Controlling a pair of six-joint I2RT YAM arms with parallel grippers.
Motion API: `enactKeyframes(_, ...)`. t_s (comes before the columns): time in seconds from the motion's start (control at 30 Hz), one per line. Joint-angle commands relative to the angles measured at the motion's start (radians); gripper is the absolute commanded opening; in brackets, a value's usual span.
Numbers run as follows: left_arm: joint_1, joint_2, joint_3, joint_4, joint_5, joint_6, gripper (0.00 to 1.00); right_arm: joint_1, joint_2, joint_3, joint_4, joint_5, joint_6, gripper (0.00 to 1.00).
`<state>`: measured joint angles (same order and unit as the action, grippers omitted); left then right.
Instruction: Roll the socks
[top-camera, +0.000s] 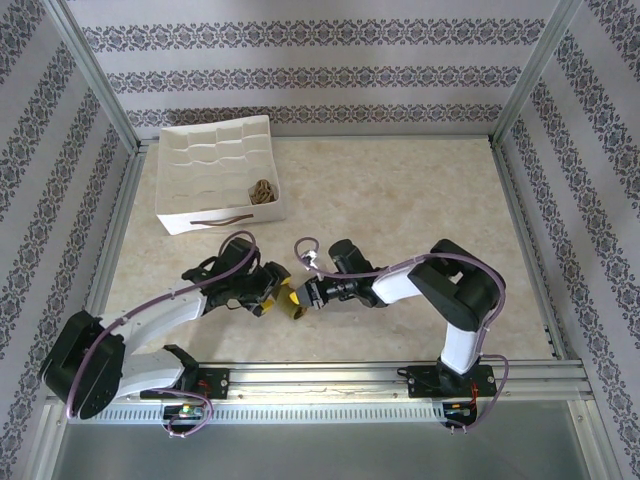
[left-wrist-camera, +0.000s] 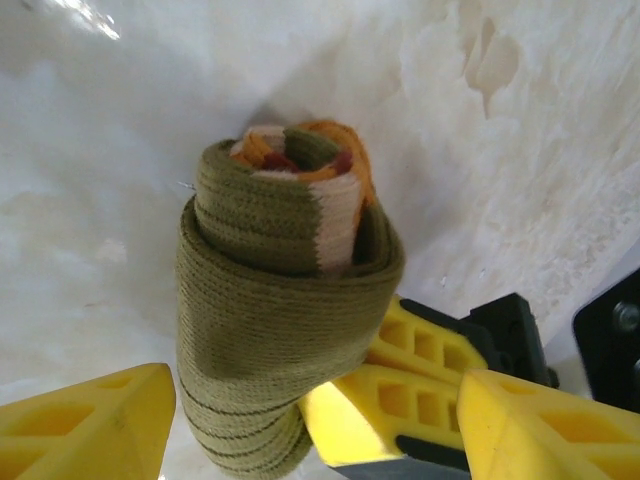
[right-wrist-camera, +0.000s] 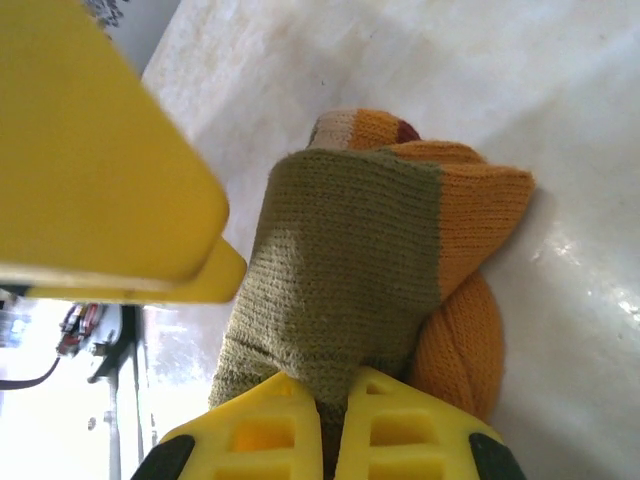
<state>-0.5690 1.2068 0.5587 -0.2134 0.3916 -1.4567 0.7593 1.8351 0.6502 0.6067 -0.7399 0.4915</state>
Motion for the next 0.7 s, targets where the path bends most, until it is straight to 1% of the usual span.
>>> enactKeyframes(0.0, -0.025, 0.031, -0.035, 0.121, -0.004, -0.047, 0.72, -0.041, 0.082, -0.052, -0.135, -0.024, 0.085, 0.00)
enactKeyframes(0.17, -0.032, 0.103, -0.040, 0.206, -0.025, -0.059, 0.72, -0.079, 0.108, -0.066, -0.068, -0.067, 0.144, 0.00)
enactKeyframes(0.27, -0.032, 0.188, -0.028, 0.262, -0.020, -0.050, 0.71, -0.095, 0.119, -0.073, -0.042, -0.079, 0.162, 0.00)
enactKeyframes(0.37, -0.038, 0.271, -0.023, 0.314, -0.012, -0.047, 0.67, -0.105, 0.125, -0.074, -0.034, -0.081, 0.170, 0.00)
enactKeyframes(0.47, -0.047, 0.349, -0.022, 0.365, -0.005, -0.054, 0.61, -0.110, 0.132, -0.072, -0.029, -0.084, 0.174, 0.00)
enactKeyframes(0.5, -0.049, 0.373, -0.022, 0.384, -0.001, -0.054, 0.58, -0.110, 0.134, -0.070, -0.027, -0.086, 0.176, 0.00)
enactKeyframes(0.53, -0.052, 0.393, -0.021, 0.402, 0.006, -0.056, 0.52, -0.110, 0.136, -0.069, -0.027, -0.085, 0.176, 0.00)
enactKeyframes(0.67, -0.058, 0.447, -0.016, 0.452, 0.017, -0.067, 0.19, -0.110, 0.126, -0.069, -0.027, -0.080, 0.169, 0.03)
